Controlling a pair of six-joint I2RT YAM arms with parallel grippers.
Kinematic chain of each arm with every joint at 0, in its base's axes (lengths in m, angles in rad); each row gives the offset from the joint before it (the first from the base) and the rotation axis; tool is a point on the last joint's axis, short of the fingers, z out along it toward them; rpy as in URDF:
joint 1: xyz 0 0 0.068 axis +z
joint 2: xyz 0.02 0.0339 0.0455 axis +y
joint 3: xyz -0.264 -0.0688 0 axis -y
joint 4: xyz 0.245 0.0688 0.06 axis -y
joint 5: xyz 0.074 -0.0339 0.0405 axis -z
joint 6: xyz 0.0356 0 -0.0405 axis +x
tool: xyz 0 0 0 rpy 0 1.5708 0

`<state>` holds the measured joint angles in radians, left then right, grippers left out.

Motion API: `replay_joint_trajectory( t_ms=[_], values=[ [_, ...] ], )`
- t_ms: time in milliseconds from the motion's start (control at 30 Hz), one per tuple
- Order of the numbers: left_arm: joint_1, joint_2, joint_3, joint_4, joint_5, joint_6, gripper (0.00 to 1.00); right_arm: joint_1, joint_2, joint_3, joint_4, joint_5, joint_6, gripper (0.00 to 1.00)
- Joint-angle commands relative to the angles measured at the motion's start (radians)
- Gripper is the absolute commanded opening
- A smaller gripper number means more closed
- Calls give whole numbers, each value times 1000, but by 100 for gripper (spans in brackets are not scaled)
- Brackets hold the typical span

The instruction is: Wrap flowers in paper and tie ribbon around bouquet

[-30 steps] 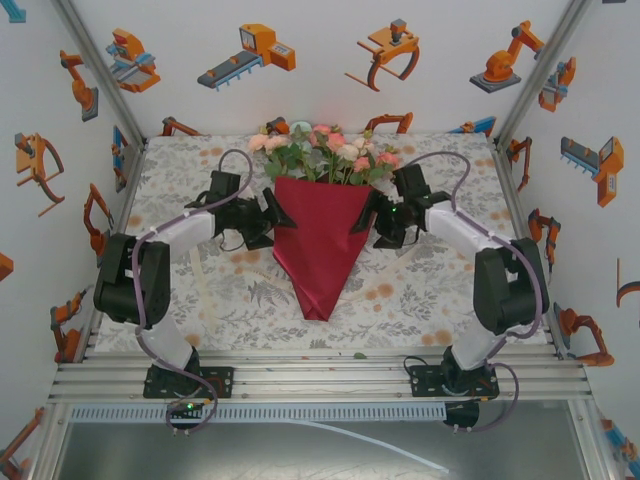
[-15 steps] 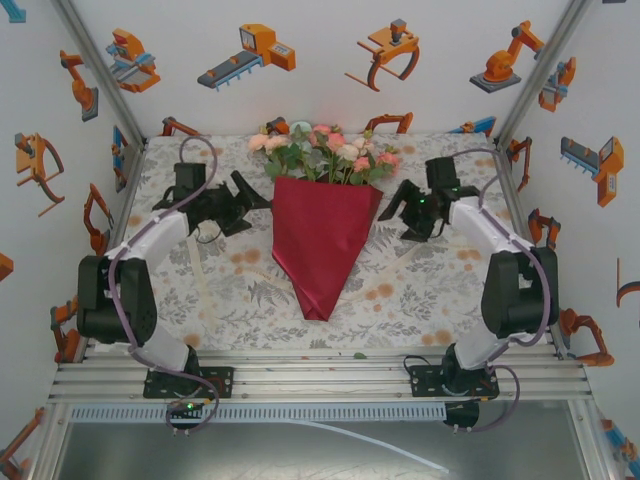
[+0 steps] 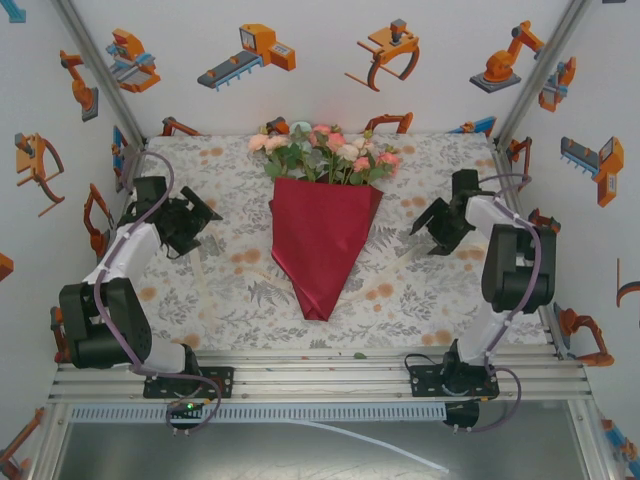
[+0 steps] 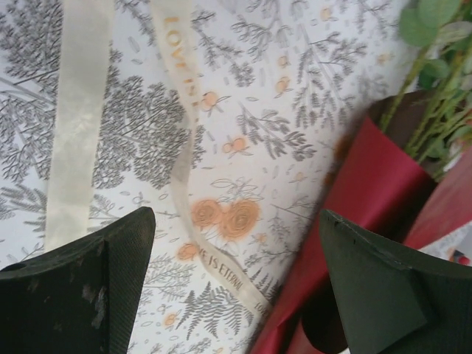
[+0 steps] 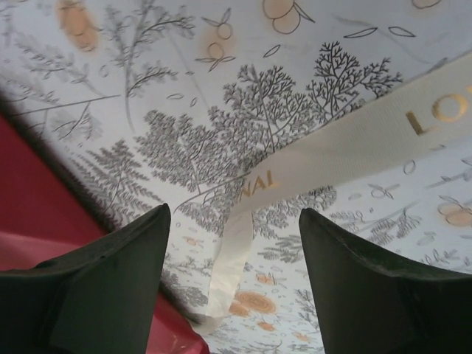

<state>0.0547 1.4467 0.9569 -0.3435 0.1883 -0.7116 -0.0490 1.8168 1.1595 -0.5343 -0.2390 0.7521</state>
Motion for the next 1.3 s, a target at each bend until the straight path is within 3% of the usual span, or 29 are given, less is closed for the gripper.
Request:
replay_joint_trajectory(
  t_ms=[0, 67, 200, 400, 600, 700, 867, 967, 1033, 1167, 1200, 1267],
  values=[
    [2, 18, 3, -65, -65, 21, 83, 6, 34, 28, 18, -42, 38, 56],
    [0, 38, 14, -85, -83, 14, 83, 5, 48, 31, 33, -40, 39, 42],
    [-13, 77, 38, -85, -121, 5, 82, 5, 67, 70, 54, -63, 39, 0],
    [-19, 191, 184, -242, -277, -27, 67, 11, 56, 114, 130, -149, 77, 0],
    [-20, 295, 283, -279, -350, 37, 64, 29, 44, 124, 160, -167, 90, 0],
    [-22, 366, 338, -294, -301, 35, 64, 36, 52, 122, 164, -171, 90, 0],
    [-32, 443, 340, -184, -139, -26, 65, 40, 55, 112, 169, -172, 90, 0],
    [-46, 500, 375, -181, -124, -38, 62, 41, 55, 112, 169, -174, 90, 0],
    [-53, 520, 398, -177, -121, -35, 52, 40, 56, 117, 167, -175, 90, 0],
    [-56, 562, 460, -154, -86, -44, 6, 39, 63, 152, 166, -156, 88, 0],
    [-56, 578, 490, -153, -80, -45, 0, 36, 74, 173, 166, -150, 86, 0],
    [-56, 615, 555, -153, -78, -44, 0, 27, 114, 234, 166, -148, 84, 0]
  ],
)
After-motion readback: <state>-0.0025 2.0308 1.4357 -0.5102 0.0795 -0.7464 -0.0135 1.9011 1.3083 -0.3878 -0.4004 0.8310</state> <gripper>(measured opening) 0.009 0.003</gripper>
